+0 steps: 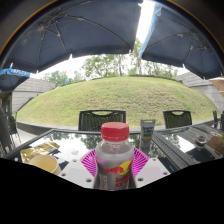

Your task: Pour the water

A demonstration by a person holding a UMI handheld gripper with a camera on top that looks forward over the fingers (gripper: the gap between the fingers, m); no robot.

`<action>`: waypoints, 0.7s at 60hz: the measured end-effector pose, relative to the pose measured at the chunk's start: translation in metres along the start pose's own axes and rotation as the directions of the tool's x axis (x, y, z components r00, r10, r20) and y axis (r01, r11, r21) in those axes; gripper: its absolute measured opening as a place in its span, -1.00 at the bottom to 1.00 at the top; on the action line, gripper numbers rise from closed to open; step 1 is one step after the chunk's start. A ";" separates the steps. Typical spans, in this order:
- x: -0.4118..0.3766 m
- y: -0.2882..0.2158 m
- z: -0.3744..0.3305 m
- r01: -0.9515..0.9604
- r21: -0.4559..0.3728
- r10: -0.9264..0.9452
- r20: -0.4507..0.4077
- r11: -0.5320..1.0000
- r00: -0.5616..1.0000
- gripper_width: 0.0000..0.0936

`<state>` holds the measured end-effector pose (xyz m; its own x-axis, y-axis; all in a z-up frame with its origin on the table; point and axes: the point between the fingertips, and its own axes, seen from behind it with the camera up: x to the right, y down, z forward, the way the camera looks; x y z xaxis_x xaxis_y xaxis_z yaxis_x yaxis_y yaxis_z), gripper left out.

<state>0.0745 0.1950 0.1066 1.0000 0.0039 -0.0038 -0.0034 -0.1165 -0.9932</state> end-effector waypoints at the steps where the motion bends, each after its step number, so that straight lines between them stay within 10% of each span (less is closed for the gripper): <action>1: 0.000 -0.003 -0.004 0.003 0.016 -0.003 0.000 1.000 1.000 -0.15; 16: -0.003 0.001 -0.007 0.022 0.005 -0.022 -0.002 1.000 1.000 0.10; 24: -0.001 0.018 -0.016 0.039 -0.109 -0.038 0.013 0.993 0.999 0.81; 42: -0.037 0.017 -0.145 0.154 -0.083 -0.150 0.043 0.985 0.988 0.78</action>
<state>0.0383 0.0492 0.1066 0.9880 0.0644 0.1405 0.1506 -0.1966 -0.9689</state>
